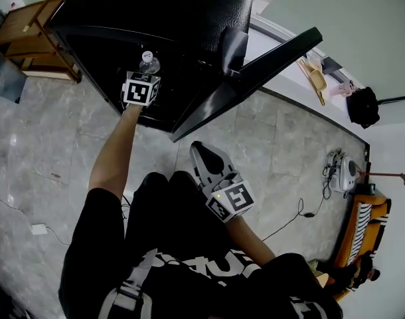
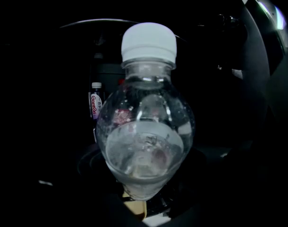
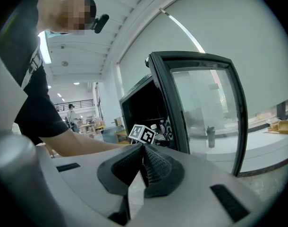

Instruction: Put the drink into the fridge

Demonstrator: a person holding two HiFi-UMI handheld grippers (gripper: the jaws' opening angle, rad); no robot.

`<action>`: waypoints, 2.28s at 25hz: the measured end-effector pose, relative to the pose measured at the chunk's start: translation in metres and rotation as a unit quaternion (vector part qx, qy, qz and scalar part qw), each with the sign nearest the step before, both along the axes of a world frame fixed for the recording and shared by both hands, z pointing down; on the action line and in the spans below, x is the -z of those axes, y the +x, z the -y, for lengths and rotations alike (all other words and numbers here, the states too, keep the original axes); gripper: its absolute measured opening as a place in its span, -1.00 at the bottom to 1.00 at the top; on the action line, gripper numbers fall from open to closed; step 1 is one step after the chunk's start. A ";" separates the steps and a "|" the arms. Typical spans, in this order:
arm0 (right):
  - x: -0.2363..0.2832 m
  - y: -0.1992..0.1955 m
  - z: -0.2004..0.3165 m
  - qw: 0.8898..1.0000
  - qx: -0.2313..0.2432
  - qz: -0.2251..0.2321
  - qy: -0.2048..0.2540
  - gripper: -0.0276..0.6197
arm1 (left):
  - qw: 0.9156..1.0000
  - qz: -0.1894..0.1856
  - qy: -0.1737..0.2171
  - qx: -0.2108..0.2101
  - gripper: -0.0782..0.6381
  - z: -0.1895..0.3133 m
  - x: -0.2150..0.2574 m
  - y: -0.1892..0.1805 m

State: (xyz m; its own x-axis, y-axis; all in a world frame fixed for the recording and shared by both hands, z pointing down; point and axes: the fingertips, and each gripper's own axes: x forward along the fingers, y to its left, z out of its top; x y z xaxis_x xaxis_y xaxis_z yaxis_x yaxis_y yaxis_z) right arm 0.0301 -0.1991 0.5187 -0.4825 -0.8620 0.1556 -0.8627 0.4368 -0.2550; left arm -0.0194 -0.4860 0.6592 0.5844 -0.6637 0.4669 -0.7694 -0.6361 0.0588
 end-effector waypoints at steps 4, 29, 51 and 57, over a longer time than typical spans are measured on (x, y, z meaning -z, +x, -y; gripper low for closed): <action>-0.004 0.005 0.002 1.000 -0.004 0.002 -0.001 -0.84 | 1.000 0.003 -0.002 -0.001 0.08 0.008 -0.002 0.007; -0.013 0.010 0.006 1.000 0.002 0.003 -0.005 -0.84 | 0.999 0.023 0.027 -0.017 0.11 0.028 -0.010 0.037; 0.021 0.009 -0.015 0.999 0.022 0.001 -0.031 -0.84 | 0.999 0.017 -0.011 0.035 0.11 -0.056 0.018 -0.023; 0.052 0.002 -0.022 0.999 0.041 0.000 -0.033 -0.84 | 0.999 0.004 -0.019 0.046 0.11 -0.102 0.060 -0.041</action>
State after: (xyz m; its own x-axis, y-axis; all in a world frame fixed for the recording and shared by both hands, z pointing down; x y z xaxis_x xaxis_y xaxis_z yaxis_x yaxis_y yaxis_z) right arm 0.0321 -0.1776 0.4670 -0.5515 -0.8070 0.2112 -0.8245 0.4888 -0.2852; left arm -0.0600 -0.3842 0.5996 0.5182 -0.6959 0.4972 -0.8251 -0.5599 0.0762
